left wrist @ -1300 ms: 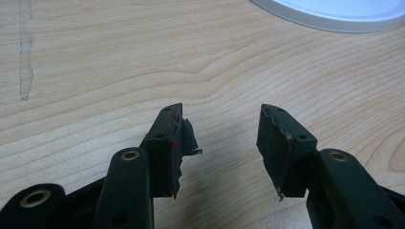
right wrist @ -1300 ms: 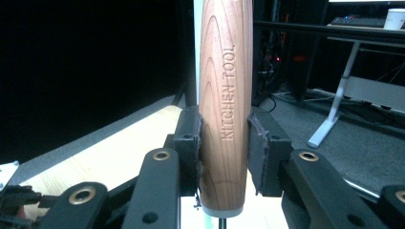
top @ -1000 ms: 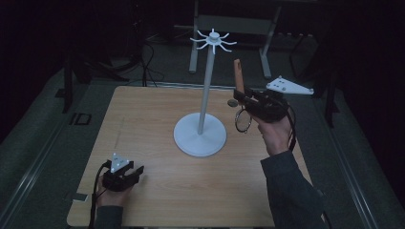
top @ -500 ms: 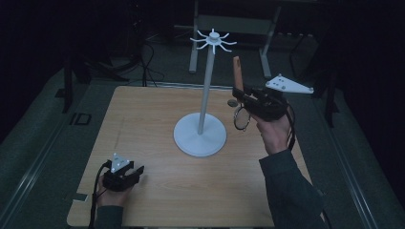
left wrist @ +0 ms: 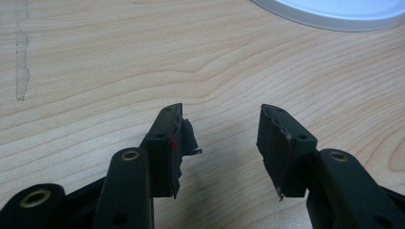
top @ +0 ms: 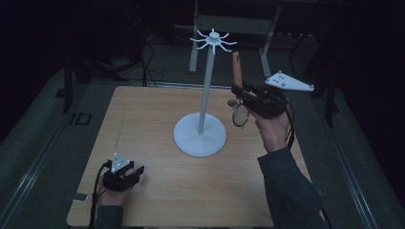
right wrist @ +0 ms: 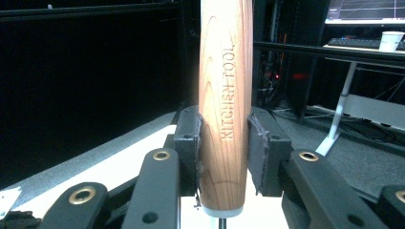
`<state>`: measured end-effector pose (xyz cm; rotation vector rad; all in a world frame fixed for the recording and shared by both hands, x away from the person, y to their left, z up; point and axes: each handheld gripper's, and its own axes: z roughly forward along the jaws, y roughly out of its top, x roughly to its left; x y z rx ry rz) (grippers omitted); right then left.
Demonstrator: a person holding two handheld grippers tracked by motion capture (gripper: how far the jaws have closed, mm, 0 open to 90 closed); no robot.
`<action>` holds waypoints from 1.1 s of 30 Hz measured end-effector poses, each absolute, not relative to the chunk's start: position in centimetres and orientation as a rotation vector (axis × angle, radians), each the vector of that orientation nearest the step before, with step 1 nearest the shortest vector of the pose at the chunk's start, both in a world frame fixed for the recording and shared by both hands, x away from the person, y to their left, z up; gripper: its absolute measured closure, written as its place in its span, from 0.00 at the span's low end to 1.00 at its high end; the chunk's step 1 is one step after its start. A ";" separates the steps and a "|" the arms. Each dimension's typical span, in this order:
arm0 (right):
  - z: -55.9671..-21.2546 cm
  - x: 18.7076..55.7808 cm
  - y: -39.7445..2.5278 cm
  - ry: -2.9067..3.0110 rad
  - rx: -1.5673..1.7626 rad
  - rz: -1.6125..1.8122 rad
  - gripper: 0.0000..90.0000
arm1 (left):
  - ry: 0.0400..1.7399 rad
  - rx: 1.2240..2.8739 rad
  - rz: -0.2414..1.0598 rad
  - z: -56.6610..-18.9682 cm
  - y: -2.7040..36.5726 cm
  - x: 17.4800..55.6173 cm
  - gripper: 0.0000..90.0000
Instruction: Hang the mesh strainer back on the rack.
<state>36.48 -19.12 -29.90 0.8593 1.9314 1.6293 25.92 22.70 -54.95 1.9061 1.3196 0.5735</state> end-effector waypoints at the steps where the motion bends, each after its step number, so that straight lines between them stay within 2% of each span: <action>1: -29.9 36.5 -19.1 1.931 0.860 1.629 0.75 | 1.319 1.906 0.573 -54.9 22.7 25.9 0.58; 33: -29.2 37.4 -18.0 1.913 0.885 1.650 0.75 | 1.316 1.907 0.574 -54.8 22.7 25.9 0.58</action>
